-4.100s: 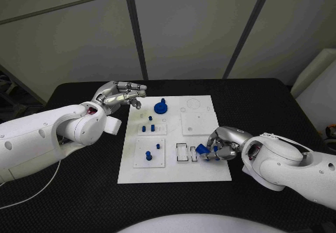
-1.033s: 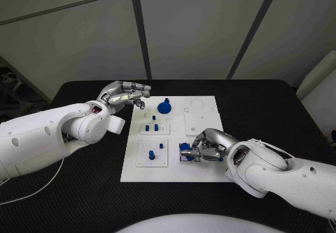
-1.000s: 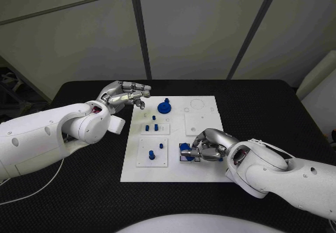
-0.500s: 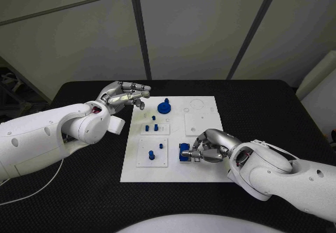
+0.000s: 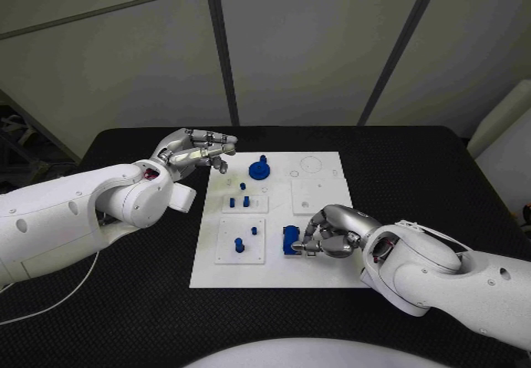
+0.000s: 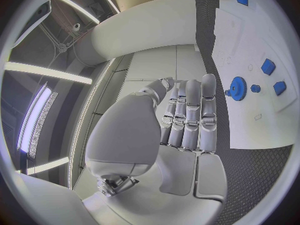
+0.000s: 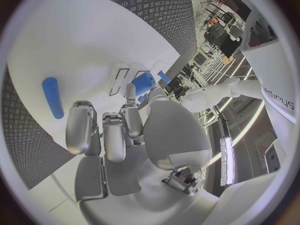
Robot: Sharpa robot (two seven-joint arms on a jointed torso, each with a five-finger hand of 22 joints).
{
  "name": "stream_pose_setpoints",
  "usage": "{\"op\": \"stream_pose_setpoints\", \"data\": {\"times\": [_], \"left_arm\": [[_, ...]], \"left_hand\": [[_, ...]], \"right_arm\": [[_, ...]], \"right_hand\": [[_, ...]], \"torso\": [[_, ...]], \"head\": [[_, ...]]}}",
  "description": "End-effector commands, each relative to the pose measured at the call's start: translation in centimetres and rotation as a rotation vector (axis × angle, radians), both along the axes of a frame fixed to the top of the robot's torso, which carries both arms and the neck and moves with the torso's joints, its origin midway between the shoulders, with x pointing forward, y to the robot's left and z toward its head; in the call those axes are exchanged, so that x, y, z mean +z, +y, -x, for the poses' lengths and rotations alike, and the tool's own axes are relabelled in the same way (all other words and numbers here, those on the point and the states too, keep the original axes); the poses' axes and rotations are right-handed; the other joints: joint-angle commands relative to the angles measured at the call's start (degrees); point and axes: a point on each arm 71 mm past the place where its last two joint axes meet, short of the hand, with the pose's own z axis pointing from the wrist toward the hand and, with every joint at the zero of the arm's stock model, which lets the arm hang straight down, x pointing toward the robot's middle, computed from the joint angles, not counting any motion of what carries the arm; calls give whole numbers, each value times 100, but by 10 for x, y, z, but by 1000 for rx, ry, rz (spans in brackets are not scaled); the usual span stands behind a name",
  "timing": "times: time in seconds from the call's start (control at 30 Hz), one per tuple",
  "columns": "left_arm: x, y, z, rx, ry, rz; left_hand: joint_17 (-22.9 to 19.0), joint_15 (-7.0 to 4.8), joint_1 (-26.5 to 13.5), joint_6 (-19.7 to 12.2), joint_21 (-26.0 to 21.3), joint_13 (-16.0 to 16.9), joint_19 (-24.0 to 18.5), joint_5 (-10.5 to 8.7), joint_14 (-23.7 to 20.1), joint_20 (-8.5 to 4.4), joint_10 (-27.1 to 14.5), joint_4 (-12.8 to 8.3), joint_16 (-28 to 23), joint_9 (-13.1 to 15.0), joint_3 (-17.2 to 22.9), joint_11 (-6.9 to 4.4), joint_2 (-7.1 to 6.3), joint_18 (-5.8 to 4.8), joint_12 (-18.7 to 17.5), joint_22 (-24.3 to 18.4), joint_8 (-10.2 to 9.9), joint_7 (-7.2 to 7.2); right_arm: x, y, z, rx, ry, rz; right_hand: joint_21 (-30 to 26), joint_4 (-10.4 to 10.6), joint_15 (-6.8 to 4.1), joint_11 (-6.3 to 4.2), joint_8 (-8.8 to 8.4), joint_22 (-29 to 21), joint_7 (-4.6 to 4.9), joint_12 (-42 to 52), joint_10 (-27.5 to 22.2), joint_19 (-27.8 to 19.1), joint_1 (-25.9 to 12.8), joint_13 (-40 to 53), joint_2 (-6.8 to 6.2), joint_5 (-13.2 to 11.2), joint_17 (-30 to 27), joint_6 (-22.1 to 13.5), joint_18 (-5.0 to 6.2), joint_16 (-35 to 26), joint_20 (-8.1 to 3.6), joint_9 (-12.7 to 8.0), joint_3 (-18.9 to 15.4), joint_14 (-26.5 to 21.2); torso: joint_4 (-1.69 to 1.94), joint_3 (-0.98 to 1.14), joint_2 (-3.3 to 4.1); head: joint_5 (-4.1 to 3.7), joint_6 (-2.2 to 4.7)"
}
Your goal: Assemble the parts on the task board
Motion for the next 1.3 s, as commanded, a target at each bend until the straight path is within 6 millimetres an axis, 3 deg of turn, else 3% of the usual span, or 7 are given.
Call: {"op": "stream_pose_setpoints", "data": {"times": [0.03,0.2,0.47,0.63,1.07,1.2,1.3], "left_arm": [[1,-2,0,-11,-2,6],[1,-1,0,-9,-1,5],[1,1,1,-9,2,3],[0,3,0,-5,3,1],[0,4,0,-4,3,0],[0,4,0,-2,3,0],[1,3,0,-3,1,1]], "left_hand": [[-9,24,-44,-34,-35,7,-12,-27,4,32,-42,9,-23,2,-29,-7,26,-55,18,-9,0,2],[-10,25,-47,-34,-38,7,-12,-26,3,33,-44,13,-23,2,-29,-6,33,-55,21,-11,1,3],[-11,26,-50,-35,-39,8,-11,-26,3,33,-46,16,-23,2,-29,-6,37,-55,22,-13,2,4],[-12,26,-52,-35,-41,8,-11,-26,3,34,-47,19,-23,2,-30,-5,40,-55,24,-14,3,5],[-12,26,-52,-35,-41,8,-11,-26,3,34,-47,19,-23,2,-30,-5,40,-55,24,-14,3,5],[-12,26,-52,-35,-41,8,-11,-26,3,34,-47,19,-23,2,-30,-5,40,-55,24,-14,3,5],[-15,27,-56,-39,-46,9,-10,-26,2,35,-54,23,-23,2,-31,-5,45,-55,27,-18,3,5]], "right_arm": [[-1,1,-2,12,-9,21],[-1,1,-3,9,-13,26],[-1,-5,-2,1,3,17],[-1,-9,-1,2,17,7],[0,-12,0,6,8,-18],[3,-21,1,-5,-8,-49],[6,-32,0,-26,1,-82]], "right_hand": [[35,-59,-55,-12,33,72,-3,38,51,27,173,77,10,73,1343,46,-97,26,-39,21,24,560],[35,-157,-67,-25,46,77,-16,41,61,29,396,93,34,-39,1342,48,-98,26,-53,45,55,560],[29,-210,-74,-31,42,73,-21,33,59,25,520,95,43,21,1340,28,-97,25,-59,55,79,559],[5,-293,-66,-18,6,46,-1,-1,34,3,674,78,10,34,1327,-31,-91,19,-58,51,93,556],[-14,-284,-46,8,-17,28,30,-23,18,-13,670,70,-54,-47,1313,-50,-87,13,-44,50,31,553],[-59,-267,-28,32,-98,-28,62,-78,-20,-54,691,31,-17,20,1261,-134,-74,-10,-30,17,36,541],[-123,-267,30,108,-319,-106,159,-194,-101,-112,771,-56,32,122,1220,-312,-58,-29,9,-89,60,532]], "torso": [[10,0,0],[4,2,1],[-8,4,-6],[17,3,-3],[2,3,-2],[1,5,-9],[-2,2,-8]], "head": [[-8,-9],[2,-20],[8,-37],[4,-52],[13,-43],[8,-34],[1,-25]]}}
